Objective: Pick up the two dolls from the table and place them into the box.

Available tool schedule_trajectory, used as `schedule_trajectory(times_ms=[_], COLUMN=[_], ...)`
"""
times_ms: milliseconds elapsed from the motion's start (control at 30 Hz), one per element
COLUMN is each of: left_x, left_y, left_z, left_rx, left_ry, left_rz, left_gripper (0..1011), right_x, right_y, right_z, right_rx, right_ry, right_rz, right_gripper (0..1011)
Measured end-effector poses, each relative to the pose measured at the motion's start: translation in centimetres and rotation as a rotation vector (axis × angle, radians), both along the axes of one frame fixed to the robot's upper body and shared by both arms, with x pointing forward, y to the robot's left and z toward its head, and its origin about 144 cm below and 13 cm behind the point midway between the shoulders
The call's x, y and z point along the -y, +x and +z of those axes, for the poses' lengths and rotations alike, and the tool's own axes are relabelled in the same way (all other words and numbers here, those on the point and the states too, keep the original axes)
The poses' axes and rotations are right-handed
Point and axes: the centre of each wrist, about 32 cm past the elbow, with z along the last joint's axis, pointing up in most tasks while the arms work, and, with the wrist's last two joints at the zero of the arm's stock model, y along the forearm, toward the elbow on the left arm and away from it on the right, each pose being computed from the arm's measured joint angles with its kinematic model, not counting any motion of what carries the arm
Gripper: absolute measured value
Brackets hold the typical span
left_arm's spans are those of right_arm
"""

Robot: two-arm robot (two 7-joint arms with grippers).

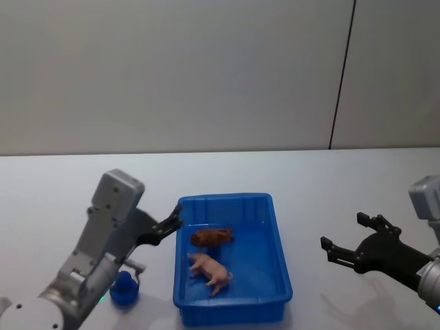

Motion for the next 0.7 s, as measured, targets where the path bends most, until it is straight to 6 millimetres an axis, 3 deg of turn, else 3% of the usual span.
schedule_trajectory(times_ms=[700], left_x=[-3.7], left_y=[-0.8], left_z=[-3.0], left_rx=[-0.138], left_ry=[-0.002], left_rz=[0.056], left_gripper=[1003], right_x=[0.3], right_y=[-0.2], right_z=[-0.1], right_rx=[-0.003], right_ry=[-0.002], right_rz=[-0.004], right_gripper=[1001])
